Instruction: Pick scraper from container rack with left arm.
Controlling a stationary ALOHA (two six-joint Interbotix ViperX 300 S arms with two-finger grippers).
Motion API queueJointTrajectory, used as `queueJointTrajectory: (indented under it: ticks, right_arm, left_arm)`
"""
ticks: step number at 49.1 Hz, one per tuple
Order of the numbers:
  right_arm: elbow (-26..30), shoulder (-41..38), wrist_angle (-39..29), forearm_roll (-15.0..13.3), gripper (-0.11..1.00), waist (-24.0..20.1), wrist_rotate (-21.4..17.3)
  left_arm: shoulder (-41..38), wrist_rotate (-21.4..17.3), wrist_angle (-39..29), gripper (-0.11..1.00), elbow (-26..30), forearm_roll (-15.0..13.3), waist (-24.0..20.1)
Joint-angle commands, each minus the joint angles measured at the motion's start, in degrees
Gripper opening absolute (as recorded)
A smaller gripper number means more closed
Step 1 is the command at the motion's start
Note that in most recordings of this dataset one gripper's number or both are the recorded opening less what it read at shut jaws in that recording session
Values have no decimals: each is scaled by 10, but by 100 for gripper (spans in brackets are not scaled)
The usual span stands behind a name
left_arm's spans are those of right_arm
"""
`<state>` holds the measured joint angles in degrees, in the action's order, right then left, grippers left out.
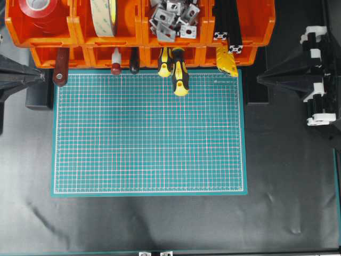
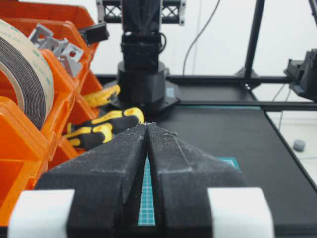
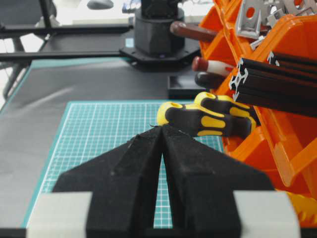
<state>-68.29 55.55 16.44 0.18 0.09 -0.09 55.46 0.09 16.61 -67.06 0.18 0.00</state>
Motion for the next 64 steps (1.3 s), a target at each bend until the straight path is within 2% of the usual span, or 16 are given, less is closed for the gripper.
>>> queueJointTrajectory:
  ticks: [1, 4, 7, 17, 27, 33, 39, 45, 50, 53, 57, 59, 60, 64]
  right_arm:
    - [19, -8, 7, 0, 2, -7, -8]
    - [23, -8, 6, 4, 1, -11, -8]
    - [27, -8, 4, 5, 1, -15, -11]
    - [42, -7, -12, 5, 1, -19, -18]
    - [49, -3, -25, 6, 1, -19, -21]
    - [52, 5, -25, 5, 1, -19, -22]
    - [54, 17, -29, 5, 1, -19, -22]
    - [57, 24, -42, 6, 1, -19, -23]
    - [59, 30, -45, 6, 1, -19, -23]
    - [61, 35, -45, 6, 1, -19, -23]
    - [62, 40, -48, 6, 1, -18, -23]
    - [62, 42, -49, 6, 1, -16, -23]
    - [62, 43, -49, 6, 1, -15, -23]
    - [60, 45, -53, 6, 1, -14, -23]
  left_arm:
    - [10, 11, -24, 6, 36, 25, 18]
    - [17, 12, -74, 6, 61, 26, 29]
    - [24, 9, -130, 0, 83, 26, 41]
    - [28, 4, -318, 0, 161, 29, 54]
    - [-10, -33, -509, 0, 228, 38, 54]
    - [-55, -69, -558, 0, 280, 42, 69]
    - [-103, -85, -629, 0, 325, 54, 82]
    - [-142, -83, -688, 0, 345, 77, 97]
    - [-164, -52, -702, 0, 354, 98, 105]
    - [-180, -25, -717, 0, 364, 126, 105]
    - [-204, -5, -782, 0, 386, 179, 123]
    - [-215, 4, -824, 0, 398, 211, 143]
    - [-222, 11, -852, 0, 407, 237, 163]
    - [-236, 54, -892, 0, 421, 309, 219]
